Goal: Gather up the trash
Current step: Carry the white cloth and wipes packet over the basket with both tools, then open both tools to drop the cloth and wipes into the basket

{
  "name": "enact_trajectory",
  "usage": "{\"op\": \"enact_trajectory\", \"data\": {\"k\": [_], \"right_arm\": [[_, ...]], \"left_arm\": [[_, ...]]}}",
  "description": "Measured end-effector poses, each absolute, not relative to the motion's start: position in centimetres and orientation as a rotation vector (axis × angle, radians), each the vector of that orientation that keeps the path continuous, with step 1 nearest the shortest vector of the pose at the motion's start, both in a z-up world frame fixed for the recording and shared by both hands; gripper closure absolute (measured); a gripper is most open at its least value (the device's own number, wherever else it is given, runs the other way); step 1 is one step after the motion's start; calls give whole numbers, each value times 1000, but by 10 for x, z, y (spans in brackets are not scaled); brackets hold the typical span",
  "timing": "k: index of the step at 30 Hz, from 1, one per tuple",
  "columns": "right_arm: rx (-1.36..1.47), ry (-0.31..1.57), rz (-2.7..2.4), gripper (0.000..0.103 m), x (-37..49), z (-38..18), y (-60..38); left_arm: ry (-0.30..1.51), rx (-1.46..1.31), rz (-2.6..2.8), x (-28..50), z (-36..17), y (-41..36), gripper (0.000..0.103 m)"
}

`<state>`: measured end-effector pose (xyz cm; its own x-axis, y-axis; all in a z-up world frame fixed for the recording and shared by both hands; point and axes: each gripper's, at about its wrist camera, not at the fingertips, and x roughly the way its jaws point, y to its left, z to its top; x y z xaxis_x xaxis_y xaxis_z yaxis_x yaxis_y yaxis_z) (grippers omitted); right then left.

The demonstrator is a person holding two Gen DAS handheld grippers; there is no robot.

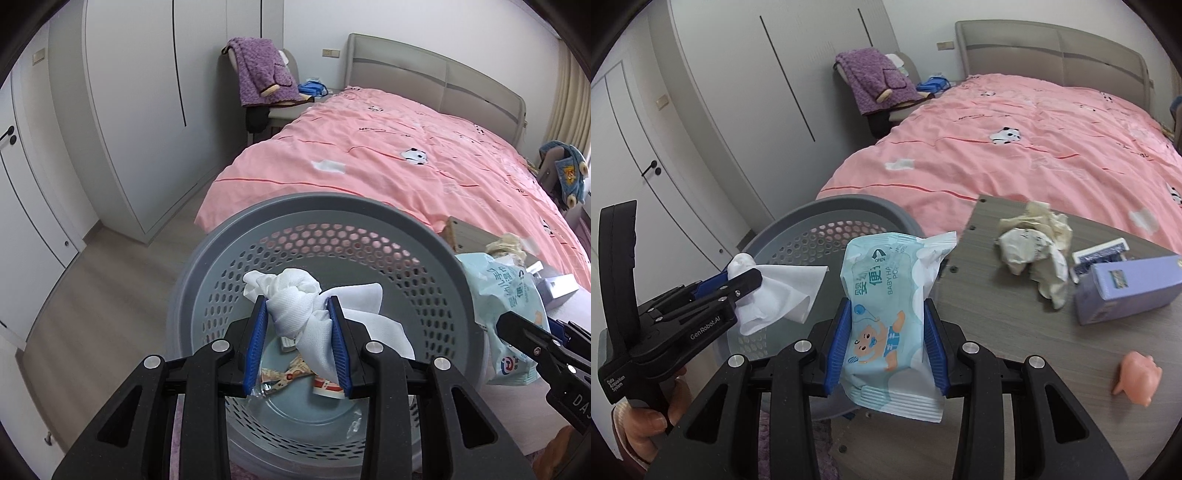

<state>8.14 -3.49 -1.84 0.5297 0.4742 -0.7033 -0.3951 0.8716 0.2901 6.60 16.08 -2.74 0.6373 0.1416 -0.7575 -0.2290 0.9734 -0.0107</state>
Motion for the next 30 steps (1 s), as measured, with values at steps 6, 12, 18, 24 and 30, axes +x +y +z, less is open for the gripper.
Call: {"op": "enact_trajectory", "data": {"k": [6,12,18,24,30], "right_arm": [[80,883,558,65,87,-23,-16],[63,897,578,65,90,-27,-6],[59,897,589,64,93,-27,0],[59,886,591,63,95,-25,1],[59,864,595,44,94,-20,1]], "left_arm": [[867,-121,228,70,-34,170,71],[878,-134,237,76,-40,176,71],[880,-139,237,78,-41,176,71],[872,-137,242,77,-39,176,68],[850,-128,248,72,-33,175,48]]}}
